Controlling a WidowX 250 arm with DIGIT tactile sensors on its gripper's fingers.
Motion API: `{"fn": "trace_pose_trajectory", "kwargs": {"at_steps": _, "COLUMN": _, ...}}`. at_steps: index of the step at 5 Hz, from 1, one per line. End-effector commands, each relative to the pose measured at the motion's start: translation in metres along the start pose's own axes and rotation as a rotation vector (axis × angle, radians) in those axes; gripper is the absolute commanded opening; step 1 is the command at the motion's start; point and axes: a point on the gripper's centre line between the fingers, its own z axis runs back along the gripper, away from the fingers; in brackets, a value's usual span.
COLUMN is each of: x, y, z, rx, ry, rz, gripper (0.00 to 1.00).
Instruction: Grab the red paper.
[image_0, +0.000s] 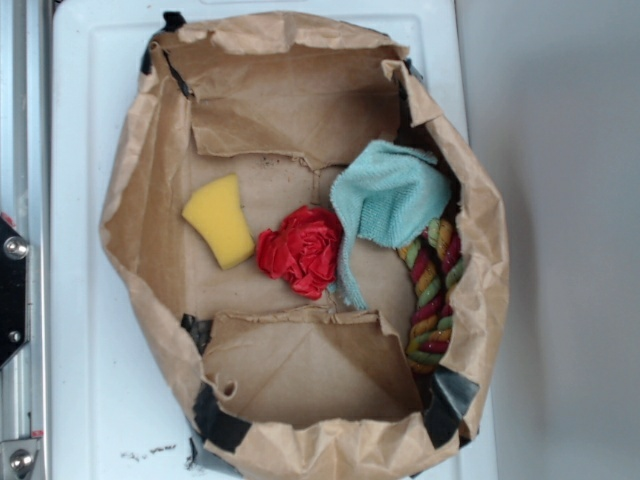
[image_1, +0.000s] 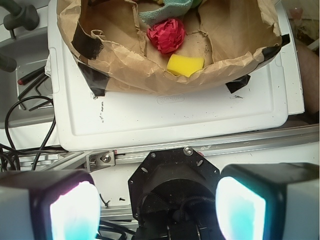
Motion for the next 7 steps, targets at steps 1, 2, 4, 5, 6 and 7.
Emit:
{"fn": "trace_pose_trajectory", "kwargs": {"at_steps": 1, "x": 0.000, "y": 0.000, "z": 0.000, "rx": 0.000, "ry": 0.000, "rz": 0.000, "gripper": 1.00}}
{"fn": "trace_pose_trajectory", "kwargs": {"at_steps": 2, "x": 0.047, "y": 0.004, "z": -0.033, "rx": 0.038, "ry": -0.051, "rz": 0.046, "gripper": 1.00}}
{"fn": "trace_pose_trajectory", "kwargs": {"at_steps": 4, "x": 0.124, "y": 0.017, "z": -0.088, "rx": 0.084, "ry": -0.088, "rz": -0.051, "gripper": 1.00}}
{"fn": "trace_pose_trajectory", "kwargs": {"at_steps": 5, "x": 0.134, "y": 0.029, "z": -0.109, "rx": 0.101, "ry": -0.066, "rz": -0.050, "gripper": 1.00}}
{"fn": "trace_pose_trajectory", "kwargs": {"at_steps": 6, "x": 0.146, "y": 0.023, "z": -0.129, "rx": 0.119, "ry": -0.041, "rz": -0.066, "gripper": 1.00}}
{"fn": "trace_pose_trajectory", "kwargs": {"at_steps": 7, "x": 0.151, "y": 0.015, "z": -0.146, "rx": 0.158, "ry": -0.040, "rz": -0.080, "gripper": 1.00}}
